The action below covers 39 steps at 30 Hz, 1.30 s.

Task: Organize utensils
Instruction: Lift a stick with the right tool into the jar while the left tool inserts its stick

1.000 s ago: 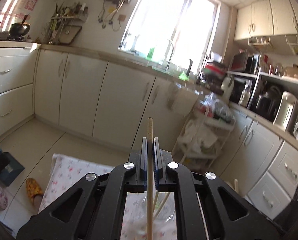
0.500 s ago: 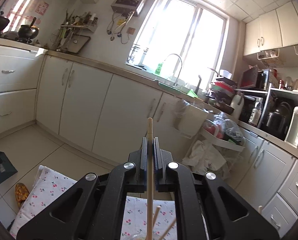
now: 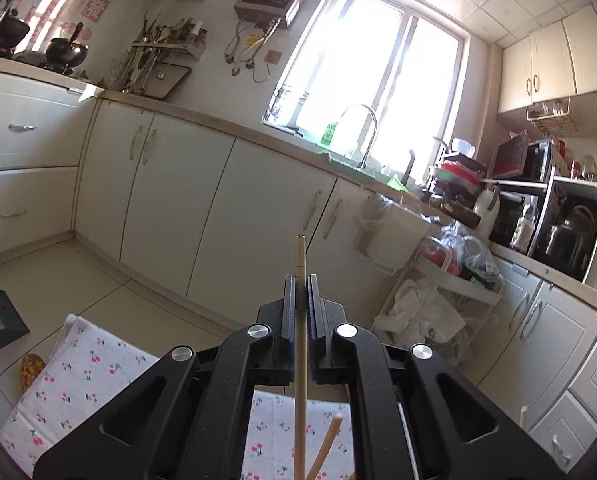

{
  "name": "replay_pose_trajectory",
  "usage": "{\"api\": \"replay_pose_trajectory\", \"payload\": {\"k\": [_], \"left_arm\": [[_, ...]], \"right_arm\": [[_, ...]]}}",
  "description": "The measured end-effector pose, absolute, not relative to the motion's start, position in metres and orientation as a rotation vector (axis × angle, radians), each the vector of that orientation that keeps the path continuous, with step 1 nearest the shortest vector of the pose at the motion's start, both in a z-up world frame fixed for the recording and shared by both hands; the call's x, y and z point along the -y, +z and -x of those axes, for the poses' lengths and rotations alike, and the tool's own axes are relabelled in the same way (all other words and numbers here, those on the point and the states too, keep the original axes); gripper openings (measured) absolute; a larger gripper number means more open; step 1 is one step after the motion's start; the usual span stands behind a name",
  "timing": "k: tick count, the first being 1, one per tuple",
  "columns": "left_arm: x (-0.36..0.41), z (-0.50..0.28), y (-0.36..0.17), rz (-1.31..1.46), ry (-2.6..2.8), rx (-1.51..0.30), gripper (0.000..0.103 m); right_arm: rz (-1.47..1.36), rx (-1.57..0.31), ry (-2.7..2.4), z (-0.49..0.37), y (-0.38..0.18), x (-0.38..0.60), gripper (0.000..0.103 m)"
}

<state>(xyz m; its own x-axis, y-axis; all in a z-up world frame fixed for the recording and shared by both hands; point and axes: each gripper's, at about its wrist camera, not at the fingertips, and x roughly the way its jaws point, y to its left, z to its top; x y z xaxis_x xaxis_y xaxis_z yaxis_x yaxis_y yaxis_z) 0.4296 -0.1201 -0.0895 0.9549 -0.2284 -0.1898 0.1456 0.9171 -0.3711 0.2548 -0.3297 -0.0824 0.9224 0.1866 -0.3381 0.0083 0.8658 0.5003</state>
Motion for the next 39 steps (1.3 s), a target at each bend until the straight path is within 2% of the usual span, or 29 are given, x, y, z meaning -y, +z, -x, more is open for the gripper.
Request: {"api": "replay_pose_trajectory", "payload": {"k": [18,23,25,29,31,39], "left_arm": [[0.116,-0.393,-0.128,0.259,-0.242,-0.343,0.006],[0.102,-0.37,-0.122,0.246,-0.262,-0.365,0.017],[0.093,-0.36,-0.121,0.248,-0.26,-0.376,0.03],[0.074,-0.34,-0.121,0.241,-0.245,-0.415,0.046],[0.066,-0.332,-0.123,0.241,-0.235,-0.434,0.057],[0.043,-0.308,-0.149,0.246,-0.23,-0.575,0.068]], "right_arm": [[-0.604,-0.307,0.09,-0.28,-0.076,0.329,0.006],[-0.682,-0.233,0.087,-0.3,-0.068,0.323,0.006],[-0.697,-0.203,0.076,-0.308,-0.065,0.32,0.006],[-0.711,-0.164,0.044,-0.329,-0.067,0.313,0.006],[-0.698,-0.154,0.026,-0.338,-0.069,0.309,0.006],[-0.592,-0.223,0.002,-0.356,-0.093,0.287,0.006]]}}
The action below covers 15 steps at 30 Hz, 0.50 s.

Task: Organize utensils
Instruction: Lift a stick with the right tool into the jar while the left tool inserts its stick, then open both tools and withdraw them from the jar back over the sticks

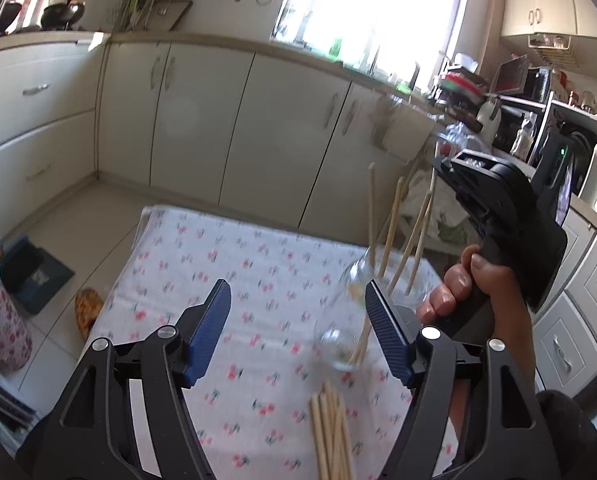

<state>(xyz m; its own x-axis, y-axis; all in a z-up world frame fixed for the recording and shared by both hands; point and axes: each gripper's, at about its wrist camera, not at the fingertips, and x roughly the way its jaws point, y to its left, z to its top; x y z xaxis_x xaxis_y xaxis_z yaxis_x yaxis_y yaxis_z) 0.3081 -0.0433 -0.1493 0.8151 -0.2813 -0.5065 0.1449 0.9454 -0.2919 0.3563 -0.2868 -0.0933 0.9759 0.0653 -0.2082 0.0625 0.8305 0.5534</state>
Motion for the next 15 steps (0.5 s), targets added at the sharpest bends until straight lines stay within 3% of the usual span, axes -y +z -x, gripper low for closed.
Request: {"api": "replay_pose_trajectory", "payload": {"k": [11,13,15], "left_arm": [[0.03,-0.301,-0.156,0.269,-0.199,-0.663,0.072],[0.031,-0.298,-0.154,0.262,-0.196,-0.67,0.073],[0.031,-0.293,-0.15,0.26,-0.2,-0.672,0.073]], "right_arm": [[-0.452,-0.332,0.066,-0.328,-0.113,0.263,0.006],[-0.441,-0.351,0.071,-0.318,-0.114,0.262,0.018],[-0.431,-0.356,0.073,-0.306,-0.112,0.262,0.021]]}}
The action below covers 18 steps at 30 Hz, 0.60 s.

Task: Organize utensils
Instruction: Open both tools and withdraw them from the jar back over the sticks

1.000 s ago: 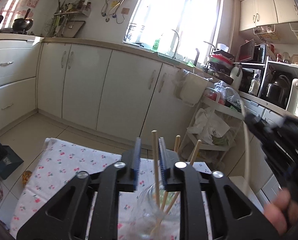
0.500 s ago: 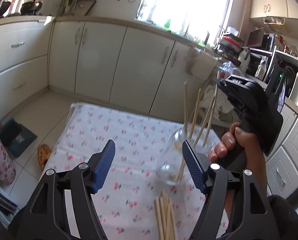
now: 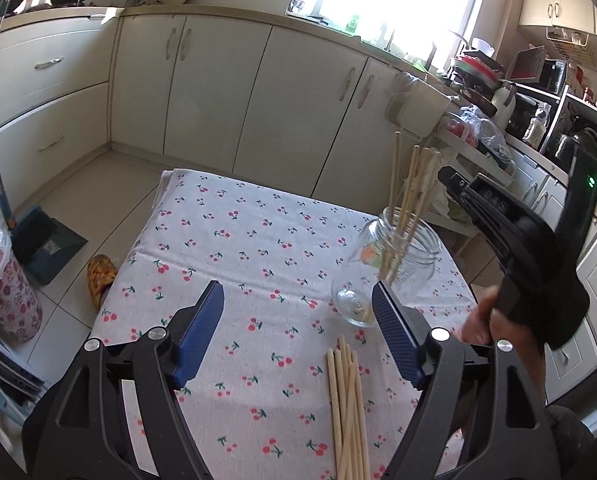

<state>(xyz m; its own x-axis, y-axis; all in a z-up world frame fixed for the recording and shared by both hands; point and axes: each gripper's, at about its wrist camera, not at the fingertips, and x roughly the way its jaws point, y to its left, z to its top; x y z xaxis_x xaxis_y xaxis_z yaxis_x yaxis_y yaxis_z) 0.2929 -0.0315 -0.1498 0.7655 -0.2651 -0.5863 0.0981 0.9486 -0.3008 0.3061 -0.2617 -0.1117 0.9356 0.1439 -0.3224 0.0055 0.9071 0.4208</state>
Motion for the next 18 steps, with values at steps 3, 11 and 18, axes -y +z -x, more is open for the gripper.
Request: {"api": "replay_pose_trajectory", "payload": {"k": [3,11,18], "left_arm": [[0.033,-0.281,-0.143,0.237,-0.192,-0.667,0.075],[0.036,-0.249,-0.132,0.158,-0.143,-0.726,0.079],[0.032,-0.218,-0.124,0.108,-0.125,-0.746,0.082]], "right_arm": [[-0.417,-0.376,0.08,-0.285,-0.107,0.263,0.023],[-0.322,-0.586,0.042,-0.204,-0.118,0.256,0.048],[-0.3,-0.739,0.019,-0.151,-0.14,0.251,0.051]]}}
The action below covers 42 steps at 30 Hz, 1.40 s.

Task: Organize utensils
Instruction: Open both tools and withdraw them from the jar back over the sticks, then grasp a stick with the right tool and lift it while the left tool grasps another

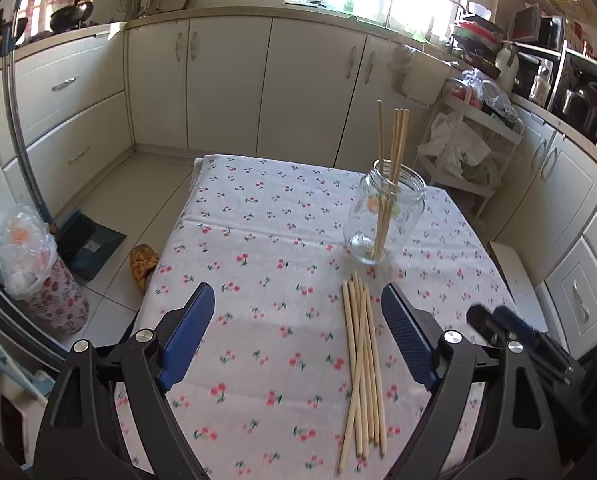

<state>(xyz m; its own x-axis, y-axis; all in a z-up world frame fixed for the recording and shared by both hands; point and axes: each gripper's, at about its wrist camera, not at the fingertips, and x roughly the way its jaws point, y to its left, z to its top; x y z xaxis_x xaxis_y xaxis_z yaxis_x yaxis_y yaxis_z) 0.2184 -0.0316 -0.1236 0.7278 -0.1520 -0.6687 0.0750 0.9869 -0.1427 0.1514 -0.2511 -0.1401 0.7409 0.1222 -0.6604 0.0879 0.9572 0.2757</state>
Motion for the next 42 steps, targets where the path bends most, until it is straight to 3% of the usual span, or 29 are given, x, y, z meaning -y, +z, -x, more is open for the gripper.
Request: {"api": "replay_pose_trajectory", "payload": {"k": [9,26,34,42], "left_arm": [[0.031,-0.182,-0.11,0.054,-0.118,-0.744,0.087],[0.001,-0.13,-0.112,0.05,-0.08,-0.781,0.09],[-0.014,-0.12,-0.119,0.06,-0.064,-0.8,0.09],[-0.013,-0.131,-0.132,0.067,-0.066,-0.834,0.09]], "right_arm": [[-0.273,-0.819,0.022,-0.116,-0.15,0.24,0.058],[-0.205,-0.839,0.036,-0.099,-0.15,0.224,0.058],[-0.161,-0.916,0.079,-0.162,-0.174,0.2,0.028],[-0.102,-1.011,0.082,-0.21,-0.204,0.182,0.022]]}}
